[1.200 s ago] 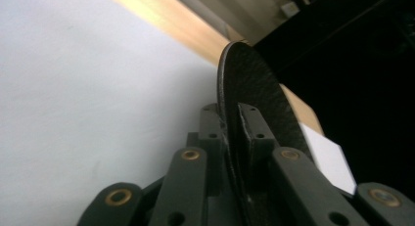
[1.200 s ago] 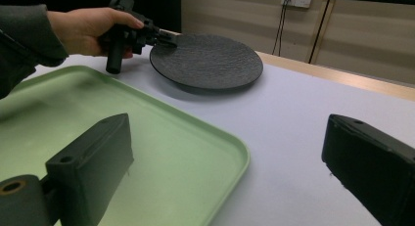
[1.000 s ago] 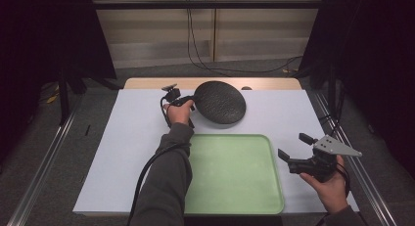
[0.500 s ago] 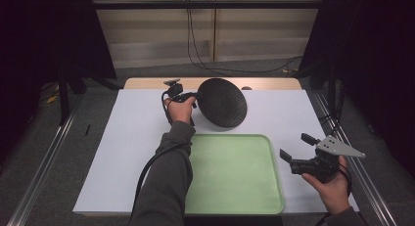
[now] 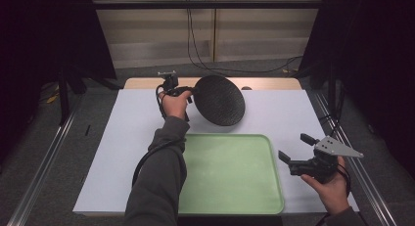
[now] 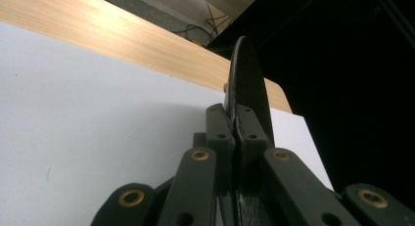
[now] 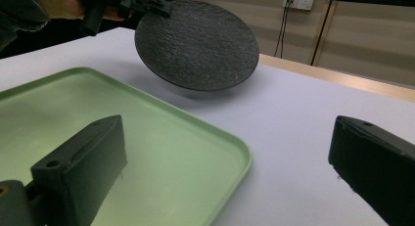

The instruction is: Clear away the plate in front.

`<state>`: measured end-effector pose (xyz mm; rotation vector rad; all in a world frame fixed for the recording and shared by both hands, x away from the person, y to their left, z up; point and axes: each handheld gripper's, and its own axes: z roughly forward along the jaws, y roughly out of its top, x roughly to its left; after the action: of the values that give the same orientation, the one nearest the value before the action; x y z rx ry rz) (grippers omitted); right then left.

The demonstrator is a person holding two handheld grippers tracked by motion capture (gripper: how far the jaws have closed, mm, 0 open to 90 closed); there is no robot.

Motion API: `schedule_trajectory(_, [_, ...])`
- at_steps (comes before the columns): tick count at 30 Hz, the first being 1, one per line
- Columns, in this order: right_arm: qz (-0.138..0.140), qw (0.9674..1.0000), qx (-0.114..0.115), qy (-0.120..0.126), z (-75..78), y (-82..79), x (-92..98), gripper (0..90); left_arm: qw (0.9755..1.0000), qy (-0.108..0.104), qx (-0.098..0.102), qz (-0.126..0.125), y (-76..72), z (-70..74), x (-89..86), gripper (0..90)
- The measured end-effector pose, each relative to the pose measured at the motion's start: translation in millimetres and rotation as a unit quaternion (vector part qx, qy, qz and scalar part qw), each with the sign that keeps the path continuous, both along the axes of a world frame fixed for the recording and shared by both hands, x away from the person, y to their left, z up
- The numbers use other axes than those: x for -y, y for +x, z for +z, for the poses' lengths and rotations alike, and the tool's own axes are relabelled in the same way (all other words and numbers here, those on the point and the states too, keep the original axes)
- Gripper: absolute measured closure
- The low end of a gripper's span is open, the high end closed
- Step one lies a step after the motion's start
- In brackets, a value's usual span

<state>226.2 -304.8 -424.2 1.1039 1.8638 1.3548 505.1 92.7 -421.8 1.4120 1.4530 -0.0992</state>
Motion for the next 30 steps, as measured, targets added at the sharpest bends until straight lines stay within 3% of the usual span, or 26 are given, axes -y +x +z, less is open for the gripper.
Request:
schedule_trajectory(7, [0.0,0.9999,-0.003,0.013,0.1,-0.2,0.8,0.0,0.9997,0.007,-0.003,-0.021,-7.0,11.6,-13.0,87.2])
schedule_trajectory(17, [0.007,0.9999,-0.004,0.007,-0.9,0.2,1.4,0.0,0.9987,0.013,-0.014,-0.047,-17.7,20.4,-32.1,87.2])
schedule_trajectory(30, [0.017,0.9998,-0.002,0.002,-1.1,-0.1,-0.1,0.0,0.9975,0.021,-0.011,-0.067,-30.6,29.1,-48.3,87.1])
